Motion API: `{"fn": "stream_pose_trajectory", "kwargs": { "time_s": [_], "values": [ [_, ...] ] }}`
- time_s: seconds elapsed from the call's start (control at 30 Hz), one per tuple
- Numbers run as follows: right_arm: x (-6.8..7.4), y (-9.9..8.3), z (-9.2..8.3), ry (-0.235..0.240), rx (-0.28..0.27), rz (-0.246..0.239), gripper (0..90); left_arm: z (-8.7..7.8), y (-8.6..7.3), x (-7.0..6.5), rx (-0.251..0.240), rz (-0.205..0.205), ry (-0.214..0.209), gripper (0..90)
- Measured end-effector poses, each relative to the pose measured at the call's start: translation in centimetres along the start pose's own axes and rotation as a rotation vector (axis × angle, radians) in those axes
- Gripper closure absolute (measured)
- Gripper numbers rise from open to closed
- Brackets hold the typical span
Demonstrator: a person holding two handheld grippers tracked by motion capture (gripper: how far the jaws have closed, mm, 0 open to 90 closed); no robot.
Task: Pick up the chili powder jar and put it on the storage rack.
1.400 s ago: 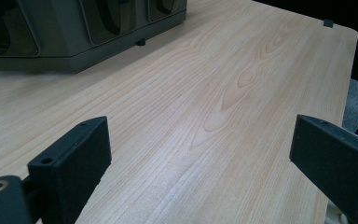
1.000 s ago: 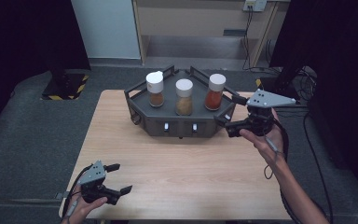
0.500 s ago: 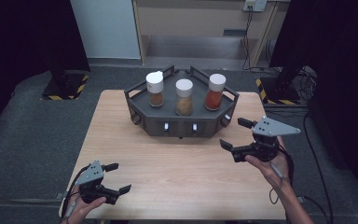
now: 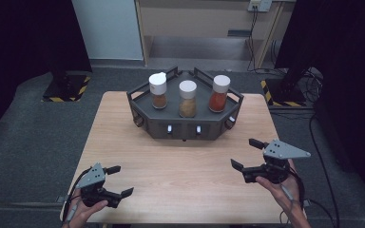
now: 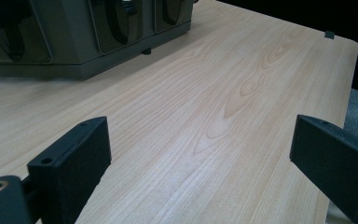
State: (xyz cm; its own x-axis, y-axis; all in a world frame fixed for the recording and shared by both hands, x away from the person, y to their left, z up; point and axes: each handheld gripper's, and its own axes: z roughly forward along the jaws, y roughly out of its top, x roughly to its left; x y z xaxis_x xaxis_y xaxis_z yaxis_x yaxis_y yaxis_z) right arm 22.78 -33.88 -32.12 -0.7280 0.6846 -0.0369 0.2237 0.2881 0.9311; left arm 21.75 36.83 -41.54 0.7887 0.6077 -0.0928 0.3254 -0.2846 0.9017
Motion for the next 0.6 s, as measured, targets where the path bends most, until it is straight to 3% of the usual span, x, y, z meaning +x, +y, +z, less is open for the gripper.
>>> {"fn": "stream_pose_trajectory", "kwargs": {
  "time_s": [0.6],
  "values": [
    [0.3, -4.0, 0.2, 0.004, 0.073, 0.05, 7.8, 0.1, 0.0, 0.0, 0.007, -0.001, 0.003, 4.2]
  ]
}}
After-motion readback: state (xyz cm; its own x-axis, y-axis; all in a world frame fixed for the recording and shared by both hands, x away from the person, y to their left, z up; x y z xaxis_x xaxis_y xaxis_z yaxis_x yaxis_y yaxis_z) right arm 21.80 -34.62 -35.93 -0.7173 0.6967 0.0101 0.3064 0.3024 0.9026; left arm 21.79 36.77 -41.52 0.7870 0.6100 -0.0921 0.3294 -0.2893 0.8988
